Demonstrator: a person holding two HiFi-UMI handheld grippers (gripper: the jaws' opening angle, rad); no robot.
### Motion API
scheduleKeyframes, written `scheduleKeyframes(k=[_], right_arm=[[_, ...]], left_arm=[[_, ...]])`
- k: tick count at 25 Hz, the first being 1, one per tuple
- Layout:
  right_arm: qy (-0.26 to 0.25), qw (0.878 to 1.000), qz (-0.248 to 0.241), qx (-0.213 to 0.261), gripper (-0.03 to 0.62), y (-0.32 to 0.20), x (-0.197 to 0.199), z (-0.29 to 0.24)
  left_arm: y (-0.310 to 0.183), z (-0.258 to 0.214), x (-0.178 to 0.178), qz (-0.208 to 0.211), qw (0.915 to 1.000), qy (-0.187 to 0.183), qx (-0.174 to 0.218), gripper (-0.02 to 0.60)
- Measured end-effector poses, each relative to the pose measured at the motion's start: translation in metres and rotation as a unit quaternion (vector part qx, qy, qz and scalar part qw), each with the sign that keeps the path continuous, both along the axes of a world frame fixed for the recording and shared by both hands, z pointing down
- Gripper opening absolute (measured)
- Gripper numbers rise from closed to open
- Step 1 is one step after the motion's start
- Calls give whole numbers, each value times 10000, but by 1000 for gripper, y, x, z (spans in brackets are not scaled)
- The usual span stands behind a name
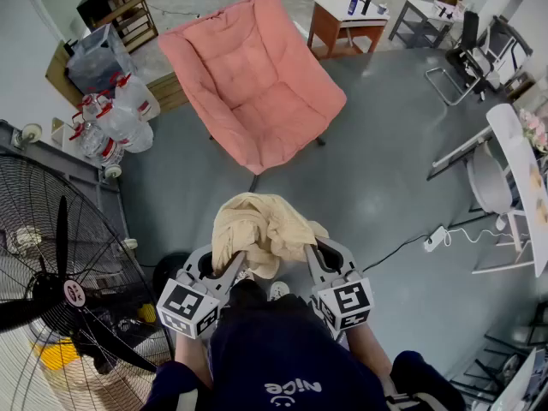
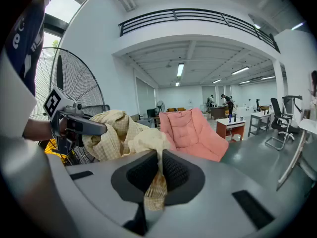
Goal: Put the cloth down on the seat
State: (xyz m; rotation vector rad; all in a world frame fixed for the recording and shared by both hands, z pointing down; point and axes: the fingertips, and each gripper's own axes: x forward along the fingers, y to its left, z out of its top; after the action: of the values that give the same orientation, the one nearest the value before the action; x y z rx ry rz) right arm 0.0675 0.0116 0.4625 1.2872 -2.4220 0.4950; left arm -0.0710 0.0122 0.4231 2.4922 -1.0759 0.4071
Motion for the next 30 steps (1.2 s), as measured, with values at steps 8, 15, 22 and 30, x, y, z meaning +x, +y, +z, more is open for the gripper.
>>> scheduleKeyframes(k=[8,15,22,30], right_arm=[[-389,9989,247,67,58,-24,-3,-3],[-533,9972,509,157,58,-39,6,-3],[-731,9929,856,376,58,-59,23,-10],[-456,9932,951,495,58,-71,29,2]], left_arm=[[-15,6,3,152,9999,-15,63,91],[-38,8,19,590,9980,-14,244,91],[-57,9,39,802,9958,145,412,91],[-71,18,52,1060,9922,210,615,91]])
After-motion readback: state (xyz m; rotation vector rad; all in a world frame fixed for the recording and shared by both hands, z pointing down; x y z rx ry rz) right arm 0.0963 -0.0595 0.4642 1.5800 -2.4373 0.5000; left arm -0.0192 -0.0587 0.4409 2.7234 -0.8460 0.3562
